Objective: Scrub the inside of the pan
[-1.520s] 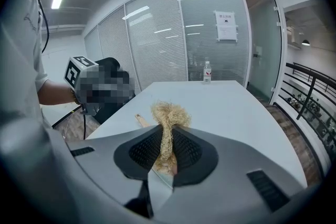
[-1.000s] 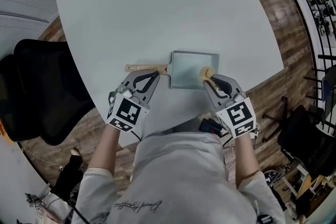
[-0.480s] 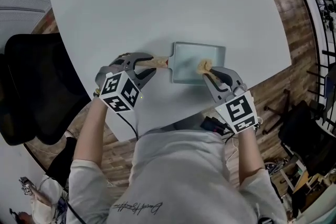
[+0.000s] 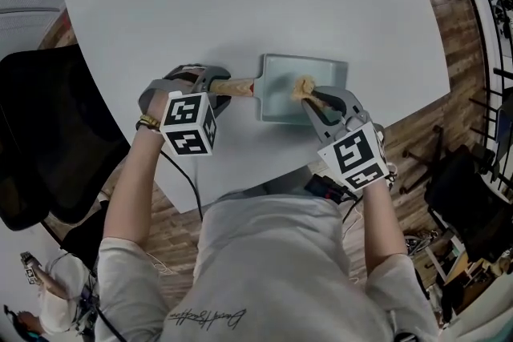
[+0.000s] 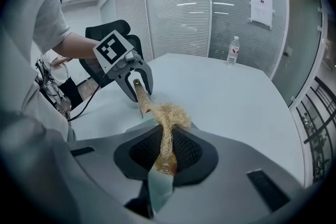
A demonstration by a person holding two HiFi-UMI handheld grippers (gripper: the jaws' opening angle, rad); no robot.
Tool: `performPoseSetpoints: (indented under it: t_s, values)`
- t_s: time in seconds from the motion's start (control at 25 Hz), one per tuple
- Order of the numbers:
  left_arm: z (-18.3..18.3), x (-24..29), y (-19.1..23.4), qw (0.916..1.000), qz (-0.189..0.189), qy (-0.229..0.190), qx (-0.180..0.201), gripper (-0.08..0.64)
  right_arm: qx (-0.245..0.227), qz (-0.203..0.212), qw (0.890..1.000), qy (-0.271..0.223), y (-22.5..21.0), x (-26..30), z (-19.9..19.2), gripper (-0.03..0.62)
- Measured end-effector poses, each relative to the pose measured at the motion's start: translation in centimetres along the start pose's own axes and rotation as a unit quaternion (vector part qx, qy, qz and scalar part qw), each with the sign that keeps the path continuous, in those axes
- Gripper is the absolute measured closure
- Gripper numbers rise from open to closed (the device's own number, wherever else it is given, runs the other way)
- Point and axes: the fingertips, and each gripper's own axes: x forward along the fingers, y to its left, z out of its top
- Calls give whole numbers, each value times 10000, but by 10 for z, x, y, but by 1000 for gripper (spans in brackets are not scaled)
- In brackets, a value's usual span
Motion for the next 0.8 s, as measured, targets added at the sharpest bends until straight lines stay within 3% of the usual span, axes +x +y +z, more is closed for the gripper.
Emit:
performPoseSetpoints:
  t_s: [0.36,0.6,0.8]
  values:
    - [-2,3,0,9999,-81,92,111,410,-875,103,9938,679,-11,48,-6,525]
    - [-1,0,-1,9998,-101,129,147,411,-1732,164,9770,1236,-9,84,-9,525]
    - [1,1,-2,9997,-142,139,174,411,-2121,205,9627,1665,-11,104,-17,525]
